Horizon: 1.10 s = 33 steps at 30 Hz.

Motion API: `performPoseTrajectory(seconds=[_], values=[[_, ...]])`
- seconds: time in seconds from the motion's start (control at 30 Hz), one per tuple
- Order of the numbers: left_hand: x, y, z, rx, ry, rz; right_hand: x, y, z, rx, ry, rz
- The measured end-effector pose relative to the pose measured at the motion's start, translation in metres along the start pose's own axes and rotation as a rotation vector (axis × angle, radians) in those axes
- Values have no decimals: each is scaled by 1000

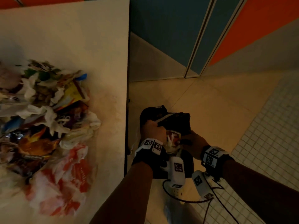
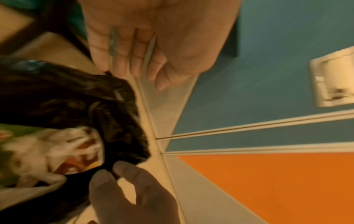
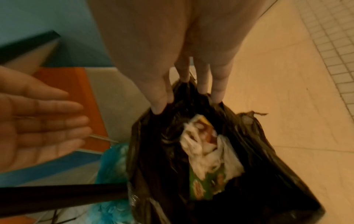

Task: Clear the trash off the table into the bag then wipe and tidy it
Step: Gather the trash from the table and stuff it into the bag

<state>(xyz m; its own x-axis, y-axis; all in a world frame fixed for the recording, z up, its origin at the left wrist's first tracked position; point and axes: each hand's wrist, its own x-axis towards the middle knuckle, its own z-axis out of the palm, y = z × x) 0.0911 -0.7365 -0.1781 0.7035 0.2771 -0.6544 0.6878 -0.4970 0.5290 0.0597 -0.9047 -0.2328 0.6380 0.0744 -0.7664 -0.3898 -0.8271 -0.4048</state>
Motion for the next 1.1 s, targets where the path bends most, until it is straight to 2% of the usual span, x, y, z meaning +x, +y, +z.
performPoseTrajectory(seconds=[0.1,0.17,0.33,0.43,0.53,0.7,0.83,0.97,1.1], values=[[-28,21,-21,-50,-54,145,-27,-23,-24,58,65,51],[-49,35,-41,-56,-104,256,-44,-41,-44,111,99,25],[-104,41,-127,-145,-9,497,-104,-103,-72,135,131,-205],[-129,26,-189,-228,-8,572,-136,-148,-63,127,140,-352],[-144,0,-255,-211,40,641,-165,-196,-41,74,157,-461],[-142,-62,-374,-119,141,619,-195,-273,10,33,227,-567],[-128,-112,-449,-21,248,625,-200,-327,49,14,225,-572],[-104,-138,-471,119,249,587,-195,-364,77,-60,273,-489],[-81,-147,-446,280,212,633,-188,-371,93,-113,335,-355]])
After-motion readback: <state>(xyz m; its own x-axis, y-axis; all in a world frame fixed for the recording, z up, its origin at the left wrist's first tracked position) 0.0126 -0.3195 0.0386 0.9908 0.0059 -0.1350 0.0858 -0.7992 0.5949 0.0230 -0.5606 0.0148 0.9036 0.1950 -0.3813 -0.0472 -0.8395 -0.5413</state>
